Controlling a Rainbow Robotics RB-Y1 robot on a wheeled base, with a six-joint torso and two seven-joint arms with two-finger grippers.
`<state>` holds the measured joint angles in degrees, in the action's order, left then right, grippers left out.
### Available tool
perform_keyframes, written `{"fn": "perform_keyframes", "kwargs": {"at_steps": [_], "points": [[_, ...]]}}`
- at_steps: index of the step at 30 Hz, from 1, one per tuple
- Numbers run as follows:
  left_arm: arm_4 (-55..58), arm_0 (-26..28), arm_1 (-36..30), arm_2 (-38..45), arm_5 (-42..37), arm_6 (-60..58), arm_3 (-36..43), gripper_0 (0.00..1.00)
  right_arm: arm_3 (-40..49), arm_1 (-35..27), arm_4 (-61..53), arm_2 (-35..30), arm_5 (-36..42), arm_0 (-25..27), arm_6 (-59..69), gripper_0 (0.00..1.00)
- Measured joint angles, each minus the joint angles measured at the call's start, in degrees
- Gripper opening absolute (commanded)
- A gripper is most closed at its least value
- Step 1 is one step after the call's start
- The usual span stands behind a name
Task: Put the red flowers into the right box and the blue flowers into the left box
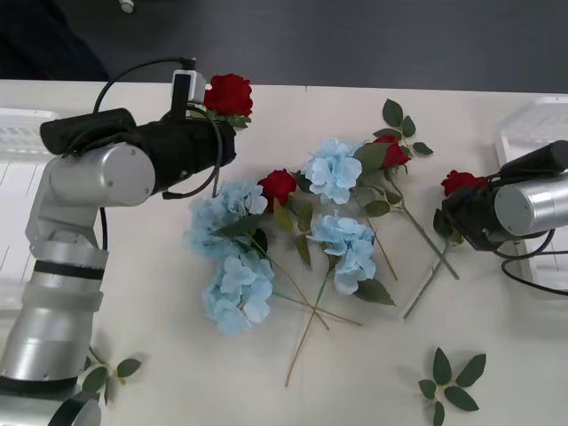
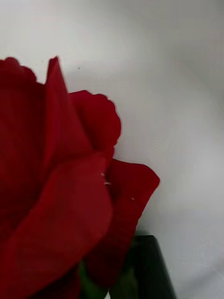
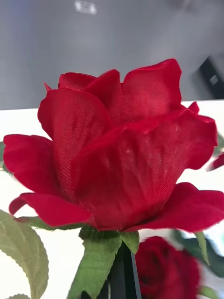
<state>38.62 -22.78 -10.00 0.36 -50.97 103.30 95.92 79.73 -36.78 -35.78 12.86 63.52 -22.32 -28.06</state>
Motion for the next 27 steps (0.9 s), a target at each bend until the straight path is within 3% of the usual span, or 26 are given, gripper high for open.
{"fn": "perform_keyframes", "kwargs": {"at_steps": [13, 20, 27], "points": [[23.7, 14.3, -0.6, 10.9, 2.2, 0.0, 21.0, 0.00, 1.9, 0.0, 0.8, -0.3, 2.4, 0.1, -3.9, 0.00], [35.2, 19.6, -0.6, 16.4, 3.0, 0.0, 27.5, 0.00, 19.2, 0.0, 0.8, -9.4, 11.7, 6.0, -5.1, 0.00], [43.1, 25.8, -1.7, 20.5, 2.6, 1.0, 32.4, 0.00, 34.9, 0.0, 3.5, -16.5, 13.9, 15.3, -5.8, 0.00]]}}
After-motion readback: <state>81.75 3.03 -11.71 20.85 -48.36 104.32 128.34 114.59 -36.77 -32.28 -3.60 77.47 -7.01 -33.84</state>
